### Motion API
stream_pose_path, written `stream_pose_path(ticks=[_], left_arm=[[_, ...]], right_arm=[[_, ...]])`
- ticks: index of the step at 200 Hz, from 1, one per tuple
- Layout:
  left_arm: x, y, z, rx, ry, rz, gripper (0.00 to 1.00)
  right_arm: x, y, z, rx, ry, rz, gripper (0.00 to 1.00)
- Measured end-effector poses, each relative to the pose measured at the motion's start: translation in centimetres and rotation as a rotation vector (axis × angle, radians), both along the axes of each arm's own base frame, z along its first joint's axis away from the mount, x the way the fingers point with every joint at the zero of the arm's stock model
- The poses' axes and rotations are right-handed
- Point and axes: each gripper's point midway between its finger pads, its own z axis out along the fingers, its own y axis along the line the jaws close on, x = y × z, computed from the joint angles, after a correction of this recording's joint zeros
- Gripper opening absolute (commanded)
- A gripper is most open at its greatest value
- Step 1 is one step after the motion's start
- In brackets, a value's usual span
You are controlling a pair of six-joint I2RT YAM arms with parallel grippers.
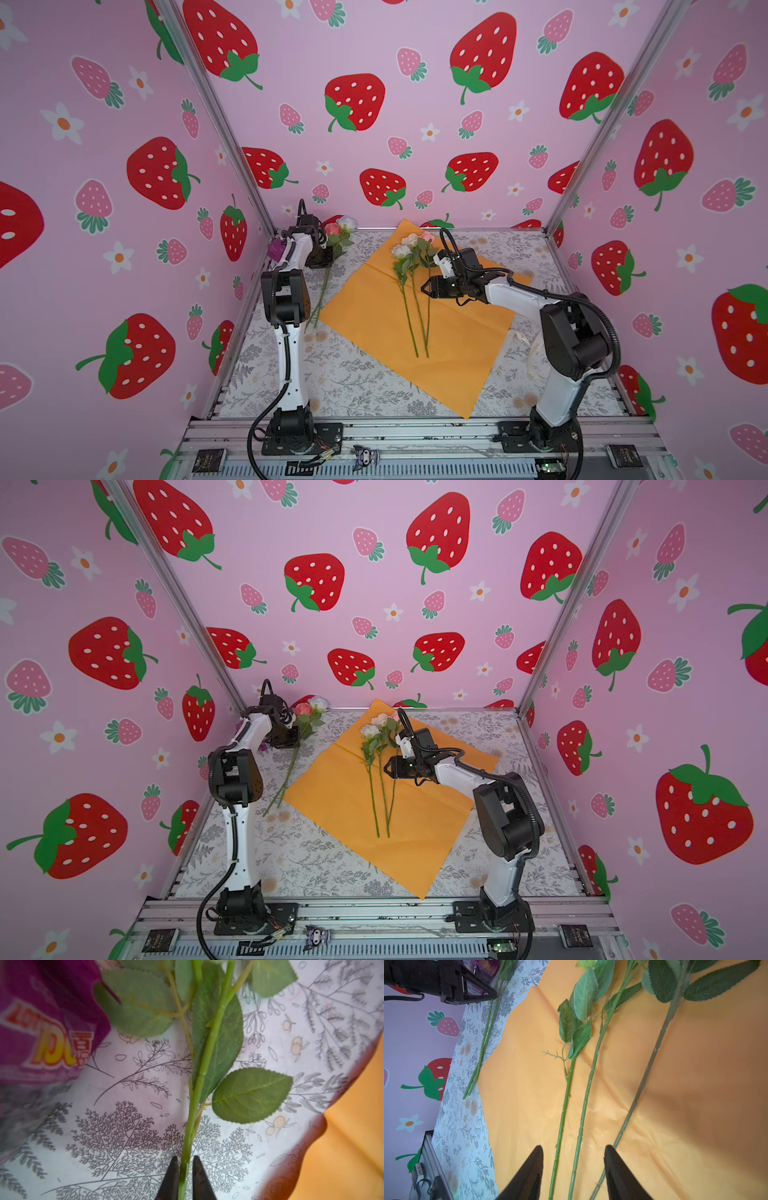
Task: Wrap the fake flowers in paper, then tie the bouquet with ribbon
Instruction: 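Return the left gripper to the rose bunch and grasp another stem, then carry the rose with the left gripper and lay it with the others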
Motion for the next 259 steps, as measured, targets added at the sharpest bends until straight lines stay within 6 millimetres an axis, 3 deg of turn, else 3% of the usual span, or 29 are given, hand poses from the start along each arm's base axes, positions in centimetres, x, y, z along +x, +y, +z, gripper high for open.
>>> stream_pose_path(ticks=[20,28,58,104,131,166,228,259], left_arm=[[-0.2,-0.1,0.1,-0.005,0.003,-0.011,0.07],[-0.3,-0.3,0.2,-0.01,0.007,-0.016,0.0],[-1.0,-0.8,1.6,-0.036,0.01,-0.033,0.0],[-4.0,-2.8,7.1,-0.133,-0.018,-0.012,0.0],[-6.6,-5.2,9.8,-0.24,-0.029,0.04,0.0],[-8.7,-10.9,11.0,-0.396,-0.032,0.088,0.0],[-11.0,-26.5,11.3,-0.468,-0.057,-0.03,0.0],[-11.5,-30.5,10.2,-0.475,-0.059,-0.021,0.0]], right_arm=[[-0.1,-0.1,-0.2,-0.001,0.008,-0.002,0.51],[-0.2,-0.1,-0.3,-0.002,0.009,-0.002,0.51],[-0.8,-0.5,-0.3,-0.002,0.012,-0.004,0.51],[-1.9,-1.5,1.4,0.019,-0.018,-0.029,0.51],[-2.6,-2.3,1.9,0.02,-0.032,-0.051,0.51],[-3.5,-3.8,2.3,0.009,-0.053,-0.094,0.51],[-4.8,-5.9,2.7,-0.004,-0.08,-0.151,0.55],[-5.2,-6.2,2.1,-0.015,-0.07,-0.155,0.55]])
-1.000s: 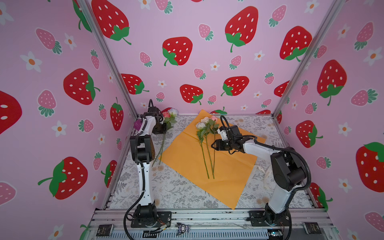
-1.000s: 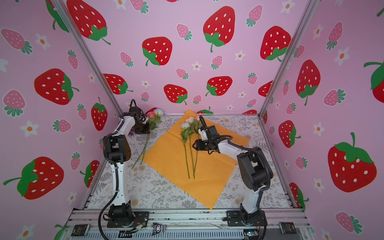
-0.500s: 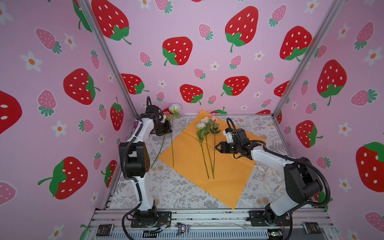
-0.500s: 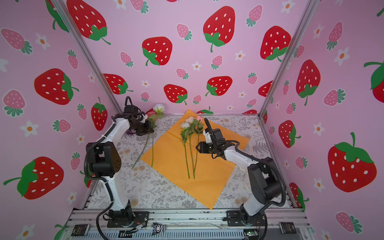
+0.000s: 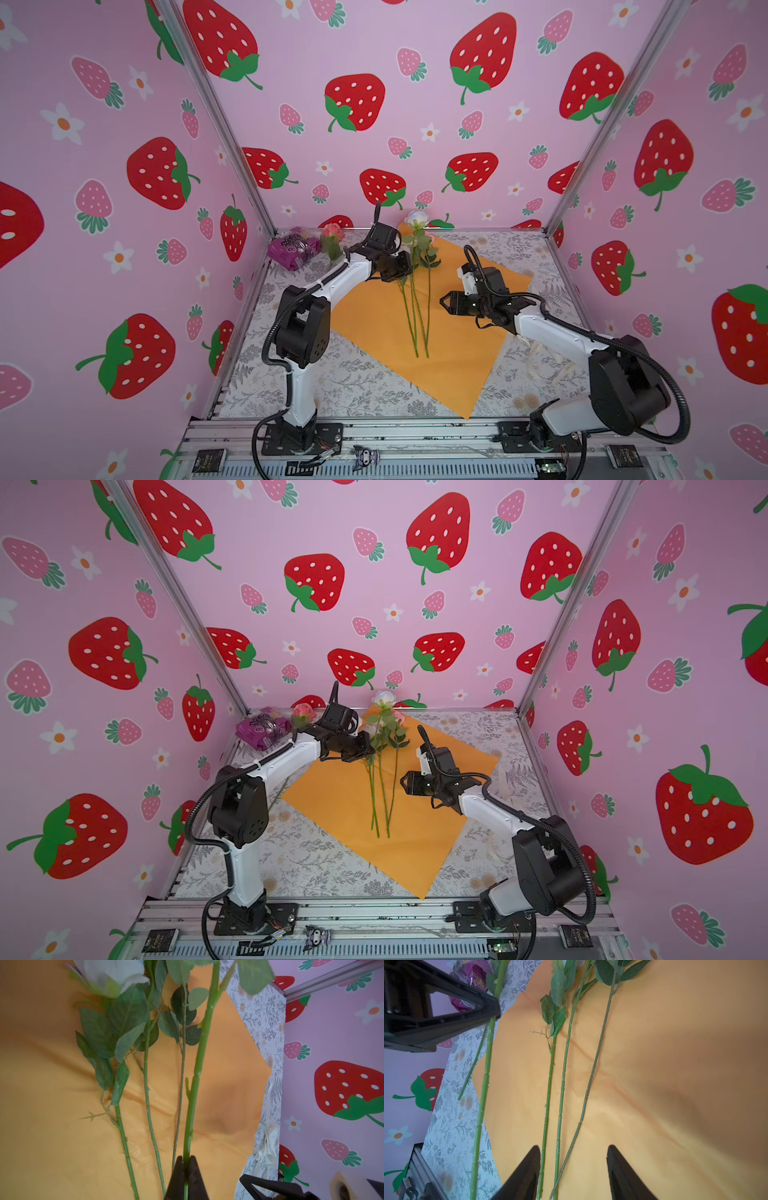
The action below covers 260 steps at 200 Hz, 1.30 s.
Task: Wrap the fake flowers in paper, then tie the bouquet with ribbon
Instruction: 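Carry the rose with the left gripper and lay it with the others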
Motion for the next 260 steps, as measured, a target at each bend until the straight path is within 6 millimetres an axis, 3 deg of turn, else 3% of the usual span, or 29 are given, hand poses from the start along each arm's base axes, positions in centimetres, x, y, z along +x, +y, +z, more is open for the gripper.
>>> stream_pose_path(ticks=[45,73,99,121,165,190,223,240,252,260], left_arm=[[0.0,-1.9,-5.4,0.065,0.067,0.047,0.0],[0.2,-2.3,-7.6,0.101,0.08,0.078,0.0],[0.3,-3.1,-8.8,0.12,0.082,0.089,0.04],[-0.1,-3.8,-9.3,0.123,0.091,0.085,0.2],[-0.4,-4.3,-9.0,0.117,0.084,0.063,0.28],[-0.7,-4.3,-6.6,0.093,0.044,0.027,0.41],[-1.2,-3.0,1.0,0.062,-0.114,-0.022,0.5],[-0.8,-0.7,4.6,0.079,-0.209,-0.03,0.54],[-0.1,1.7,5.9,0.11,-0.247,-0.018,0.54],[0.7,4.3,6.1,0.146,-0.262,0.001,0.55]], right_arm=[[0.1,-0.2,0.0,0.0,0.0,-0.003,0.55],[0.1,-0.1,-0.1,0.005,0.004,0.001,0.55],[0.0,0.0,-0.7,0.003,0.025,0.009,0.55],[-0.1,0.1,-1.3,0.0,0.041,0.015,0.55],[0.1,0.1,-1.2,0.006,0.038,0.015,0.55],[0.1,0.1,-1.2,0.008,0.037,0.014,0.55],[0.3,0.3,-0.8,0.028,0.028,0.023,0.56],[0.3,1.0,-0.1,0.067,0.01,0.047,0.56],[0.3,1.6,0.5,0.099,-0.003,0.07,0.56],[0.2,2.0,0.8,0.12,-0.012,0.087,0.56]])
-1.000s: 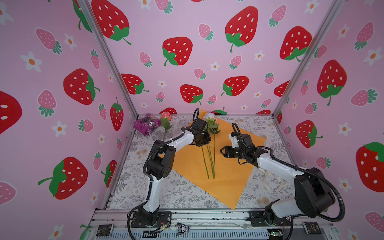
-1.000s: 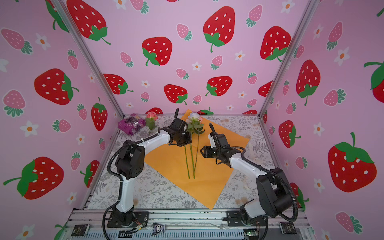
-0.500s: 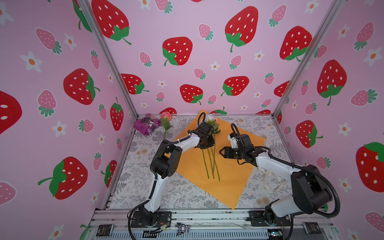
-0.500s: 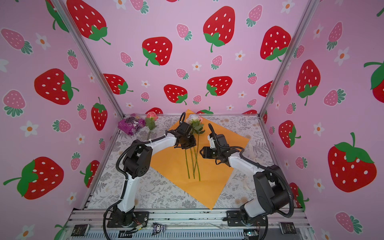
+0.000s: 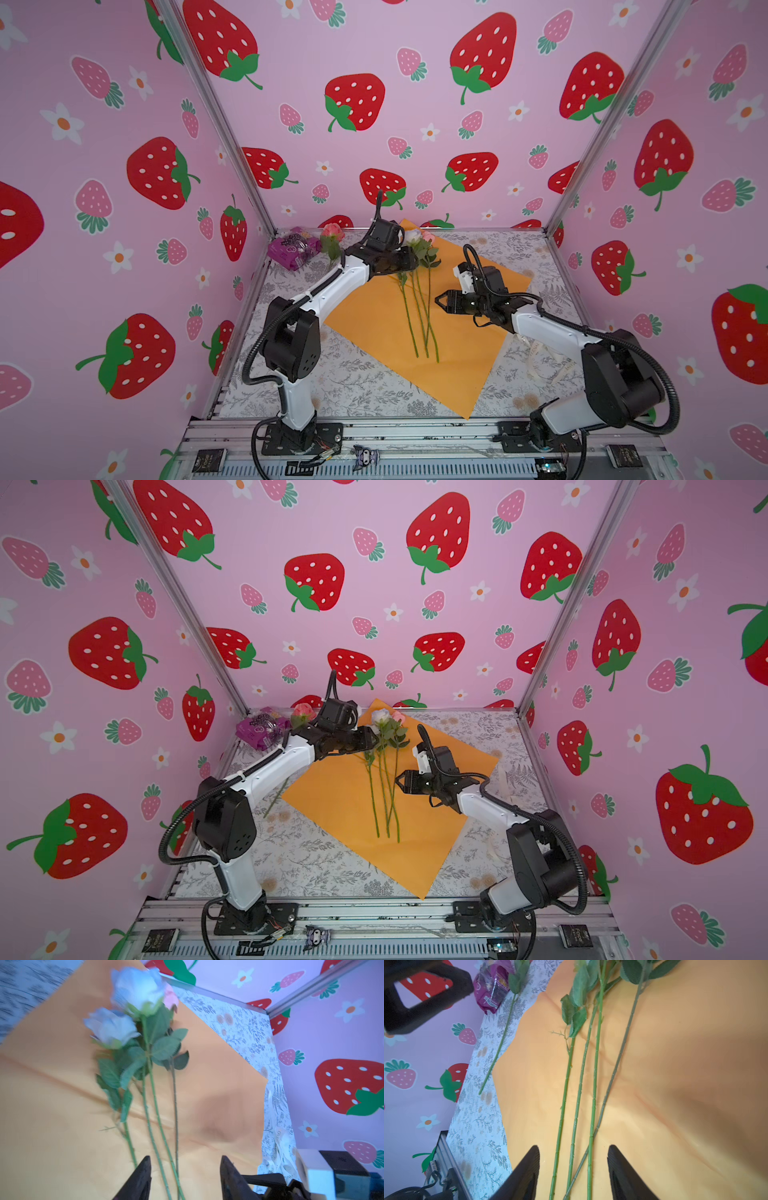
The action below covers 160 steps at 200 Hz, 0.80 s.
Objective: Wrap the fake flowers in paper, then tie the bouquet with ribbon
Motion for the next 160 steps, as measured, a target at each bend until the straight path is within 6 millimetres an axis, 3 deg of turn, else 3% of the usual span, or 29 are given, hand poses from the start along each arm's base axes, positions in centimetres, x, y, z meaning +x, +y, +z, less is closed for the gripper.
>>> stream_pose_path(ticks=[15,41,67,102,134,160], left_arm=[[1.3,4.8,-0.8,0.06,0.011,0.057,0.55],[2.9,13.8,-4.4,0.174,0.103,0.161,0.56],[3.8,19.8,-8.0,0.254,0.224,0.199,0.56],[6.6,23.1,-10.3,0.319,0.281,0.195,0.55],[7.3,24.3,-12.1,0.368,0.323,0.175,0.55],[8.4,25.1,-13.4,0.419,0.336,0.152,0.54]], right_arm=[[-0.2,0.8,0.7,0.03,-0.019,0.03,0.56],[-0.4,2.1,0.9,0.054,-0.029,0.07,0.56],[-0.5,3.8,0.9,0.06,-0.033,0.115,0.59],[-0.3,7.3,2.0,0.041,-0.095,0.181,0.6],[0.2,11.5,3.5,0.019,-0.184,0.221,0.6],[0.4,14.1,3.2,0.013,-0.197,0.244,0.6]])
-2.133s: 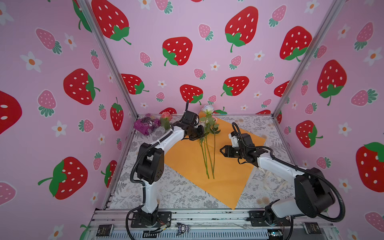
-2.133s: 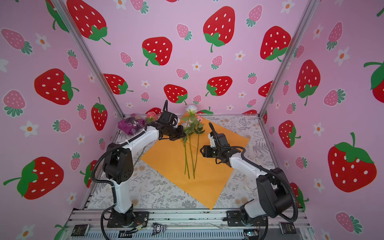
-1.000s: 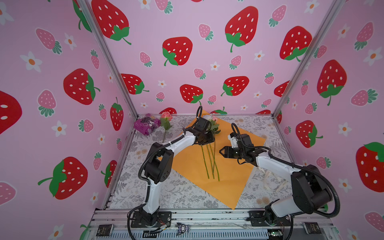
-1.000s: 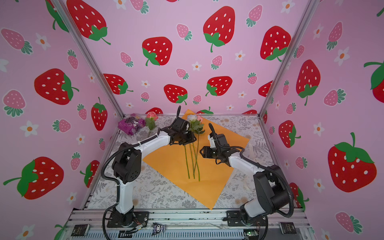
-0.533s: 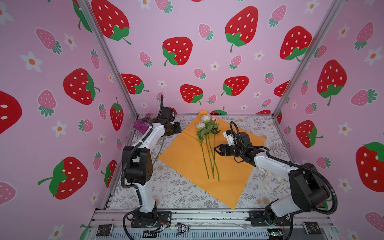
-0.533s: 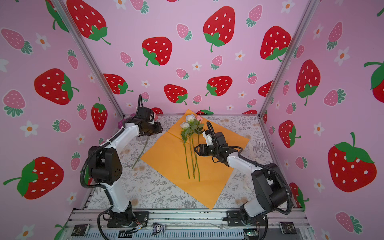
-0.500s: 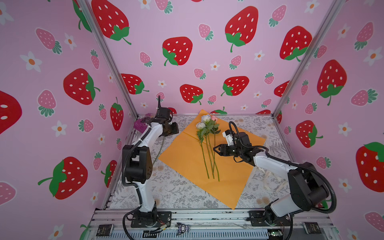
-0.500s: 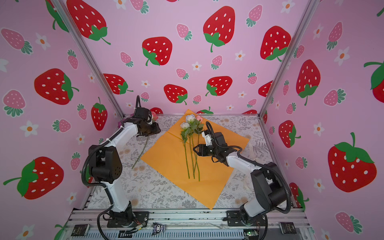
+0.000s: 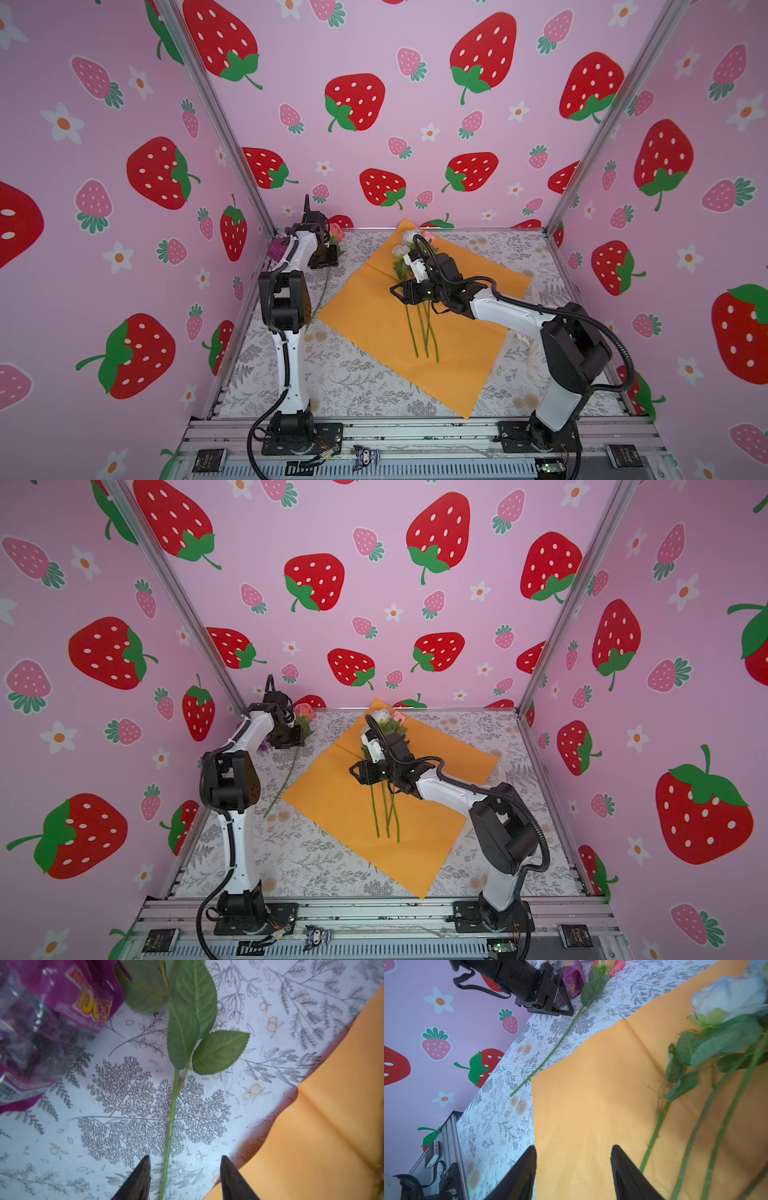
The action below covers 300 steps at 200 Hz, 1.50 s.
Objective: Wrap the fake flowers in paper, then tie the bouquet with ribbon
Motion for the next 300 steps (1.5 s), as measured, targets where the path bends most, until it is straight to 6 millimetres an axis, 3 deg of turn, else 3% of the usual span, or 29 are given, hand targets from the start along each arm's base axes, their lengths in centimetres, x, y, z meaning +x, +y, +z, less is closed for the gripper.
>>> stream_pose_path(ticks=[25,83,111,163,188,193,229,246,261,300], left_arm=[[0.9,0.5,-0.9,0.022,0.018,-0.032,0.51],[0.8,0.9,-4.2,0.033,0.087,-0.071,0.46],[1.0,0.9,-3.9,0.034,0.079,-0.078,0.41],[0.9,1.4,-4.2,0.051,0.087,-0.087,0.12],[0.9,1.4,-4.2,0.055,0.089,-0.087,0.07],[0.9,1.4,-4.2,0.055,0.089,-0.085,0.01],[0.4,0.9,-4.0,0.058,0.103,-0.092,0.0],[-0.3,-0.2,-2.8,0.044,0.11,-0.101,0.0],[-1.1,-1.7,-0.5,0.005,0.094,-0.11,0.0],[-4.4,-7.9,9.6,-0.313,-0.04,-0.13,0.0]], right_arm=[[0.0,1.1,-1.6,-0.024,0.026,0.011,0.6],[0.2,0.2,-3.6,-0.086,0.053,-0.016,0.61],[0.1,-0.1,-4.1,-0.108,0.06,-0.014,0.61],[-0.5,-0.8,-5.6,-0.136,0.087,-0.015,0.61],[-1.1,-1.4,-6.5,-0.155,0.104,-0.015,0.61],[-1.2,-1.6,-6.6,-0.16,0.106,-0.017,0.61],[-1.7,-3.1,-5.9,-0.168,0.096,-0.047,0.61],[-1.4,-4.4,-4.9,-0.156,0.084,-0.095,0.61],[-1.1,-6.1,-4.0,-0.141,0.081,-0.151,0.61],[-0.2,-12.3,-3.1,-0.096,0.107,-0.332,0.62]])
